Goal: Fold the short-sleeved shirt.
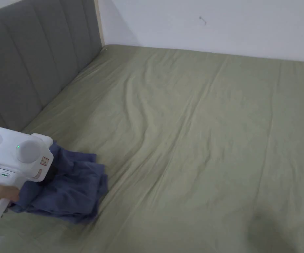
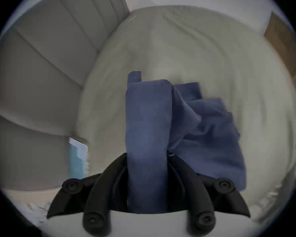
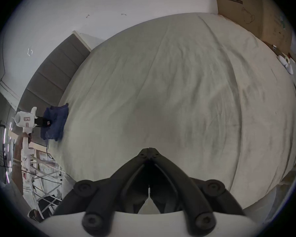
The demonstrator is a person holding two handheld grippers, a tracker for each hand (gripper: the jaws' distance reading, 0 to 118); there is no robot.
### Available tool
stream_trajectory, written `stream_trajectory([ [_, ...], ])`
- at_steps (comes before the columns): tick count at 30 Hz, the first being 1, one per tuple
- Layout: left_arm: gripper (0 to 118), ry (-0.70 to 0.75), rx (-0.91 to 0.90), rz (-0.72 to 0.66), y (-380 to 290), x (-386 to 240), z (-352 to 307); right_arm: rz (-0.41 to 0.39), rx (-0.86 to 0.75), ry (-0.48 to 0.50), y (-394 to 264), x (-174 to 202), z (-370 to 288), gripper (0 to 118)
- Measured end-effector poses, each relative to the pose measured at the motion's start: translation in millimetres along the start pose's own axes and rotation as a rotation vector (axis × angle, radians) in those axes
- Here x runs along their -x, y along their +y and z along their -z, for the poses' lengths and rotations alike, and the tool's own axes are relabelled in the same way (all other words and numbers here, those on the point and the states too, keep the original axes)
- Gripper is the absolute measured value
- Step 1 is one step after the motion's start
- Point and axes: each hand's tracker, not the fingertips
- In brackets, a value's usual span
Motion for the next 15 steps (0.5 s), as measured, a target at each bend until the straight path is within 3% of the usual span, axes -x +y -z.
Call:
stream_trajectory([
  [2, 24, 0.028, 0.041, 0.011, 2.5, 4.9, 13.9, 0.012, 0.003, -0.007, -1.4, -0.9, -1.6, 0],
  [3, 32, -0.011, 0.034, -0.021, 2.9, 8.9, 17.7, 0.013, 0.002, -0.007, -2.1, -1.6, -2.6, 0],
  [4, 44, -0.006, 0.052, -0.061, 2.8, 9.9, 19.9, 0.015, 0.003, -0.014, -2.2, -1.1, -3.4, 0],
  [5, 67, 0.06, 0.057, -0.075, 1.7, 7.0, 18.6, 0.013, 0.006, -0.02, -2.5, -0.8, -3.8, 0],
  [6, 82, 0.118, 0.044, -0.056, 0.0, 7.8, 17.0, 0.005, 0.011, -0.023, -3.1, -0.9, -3.9, 0],
  [8, 99, 0.116, 0.011, -0.036, -3.1, 5.0, 4.4, 0.002, 0.017, -0.026, -3.5, -2.5, -3.5, 0],
  [11, 100, 0.031, -0.032, -0.102, -7.2, 5.8, -20.8, 0.021, 0.013, -0.013, -4.7, -5.3, -3.2, 0],
  [15, 79, -0.201, -0.122, -0.202, -19.7, -5.7, -63.5, 0.008, 0.008, -0.001, -7.9, -3.9, -7.1, 0],
])
